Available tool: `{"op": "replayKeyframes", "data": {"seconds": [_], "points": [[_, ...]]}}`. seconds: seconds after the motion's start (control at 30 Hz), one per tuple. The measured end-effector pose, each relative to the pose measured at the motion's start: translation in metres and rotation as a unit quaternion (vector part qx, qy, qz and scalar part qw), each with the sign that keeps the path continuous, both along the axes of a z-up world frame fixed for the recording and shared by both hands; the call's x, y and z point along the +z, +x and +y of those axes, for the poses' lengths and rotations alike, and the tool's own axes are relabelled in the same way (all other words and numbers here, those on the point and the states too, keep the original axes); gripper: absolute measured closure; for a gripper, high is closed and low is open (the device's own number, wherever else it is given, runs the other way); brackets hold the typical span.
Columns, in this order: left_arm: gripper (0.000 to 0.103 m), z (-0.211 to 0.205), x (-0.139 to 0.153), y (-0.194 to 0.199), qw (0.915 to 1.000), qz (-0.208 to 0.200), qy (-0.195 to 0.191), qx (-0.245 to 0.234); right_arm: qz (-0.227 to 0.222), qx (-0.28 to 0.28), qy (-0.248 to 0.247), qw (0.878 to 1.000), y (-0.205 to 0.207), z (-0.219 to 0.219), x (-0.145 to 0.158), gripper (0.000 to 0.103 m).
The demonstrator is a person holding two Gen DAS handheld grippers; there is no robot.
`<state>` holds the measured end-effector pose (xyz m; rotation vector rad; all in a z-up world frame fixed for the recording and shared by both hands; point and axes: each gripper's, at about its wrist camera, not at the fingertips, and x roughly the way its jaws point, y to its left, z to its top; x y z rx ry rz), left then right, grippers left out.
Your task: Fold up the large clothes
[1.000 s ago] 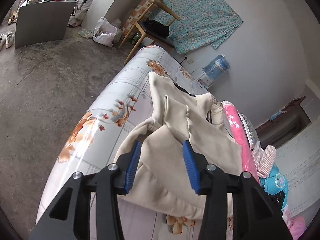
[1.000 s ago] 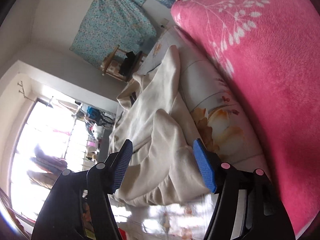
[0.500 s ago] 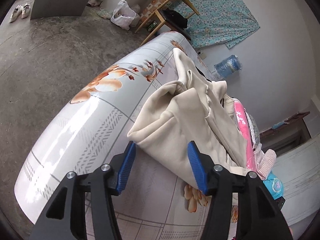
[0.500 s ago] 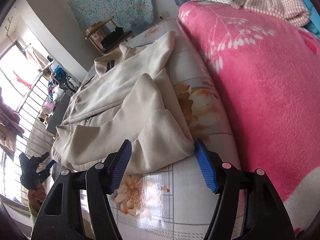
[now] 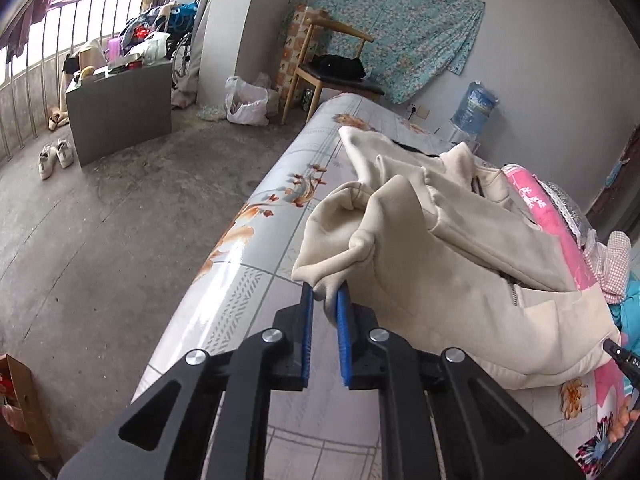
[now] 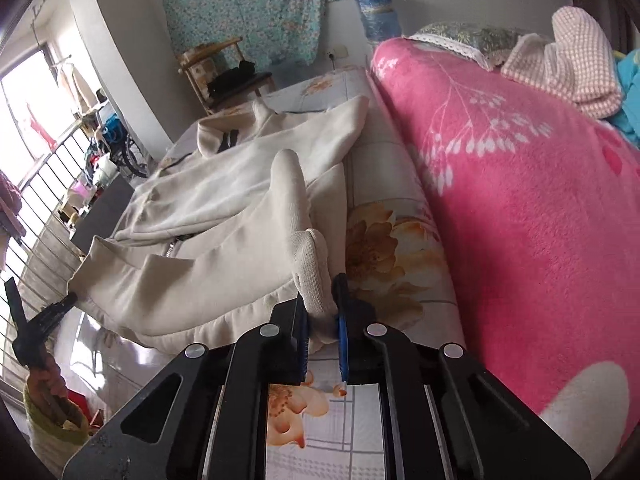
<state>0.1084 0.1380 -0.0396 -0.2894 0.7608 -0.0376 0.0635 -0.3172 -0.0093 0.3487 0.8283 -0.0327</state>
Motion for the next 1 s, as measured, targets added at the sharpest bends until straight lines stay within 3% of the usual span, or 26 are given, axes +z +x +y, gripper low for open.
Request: {"op": "replayKeyframes", "data": {"seconds": [0.13,0.2,0.27,0.3,0.4,0.47,0.57,0.63,0.73,0.87,1.0], "points": [[0.093,0.013,0.021,-0.03,0.9994,0.003,-0.002,-0.034,0.0,0.018,0.011,1.0,-0.021,0.002,0.019,0.094],[0.093,0.025,0.015,-0.04,0.9986,0.025,-0.017,-0.044,0.017,0.025,0.034,0.999,-0.031,-0.003,0.012,0.092],[0.086,0.039,-0.002,-0.046,0.9962,0.056,-0.046,-0.049,0.046,0.031,0.045,0.997,-0.037,-0.008,-0.004,0.084],[0.085,0.045,-0.012,-0.049,0.9947,0.071,-0.059,-0.045,0.067,0.019,0.034,0.997,-0.037,-0.01,-0.014,0.074],[0.085,0.069,-0.022,-0.061,0.9963,0.079,-0.03,0.013,0.117,-0.032,-0.016,0.992,-0.04,-0.019,-0.028,0.042],[0.085,0.086,-0.016,-0.069,0.9966,0.061,-0.044,0.034,0.106,-0.047,-0.002,0.993,-0.045,-0.024,-0.021,0.042],[0.084,0.087,-0.001,-0.073,0.9987,0.024,-0.038,0.026,0.081,-0.06,-0.051,0.994,-0.045,-0.015,0.002,0.041],[0.078,0.073,0.008,-0.068,0.9989,0.01,-0.044,-0.011,0.061,-0.049,-0.069,0.995,-0.04,0.0,0.016,0.041],[0.059,0.035,0.012,-0.059,0.993,0.002,-0.068,-0.096,0.035,0.014,-0.048,0.998,-0.025,0.037,0.028,0.037],[0.053,-0.032,0.001,-0.035,0.9856,0.022,-0.04,-0.163,0.046,0.119,0.016,0.992,0.003,0.09,0.011,0.036],[0.053,-0.075,-0.02,-0.019,0.9853,0.02,0.077,-0.151,0.068,0.173,0.019,0.982,0.027,0.139,-0.011,0.036]]}}
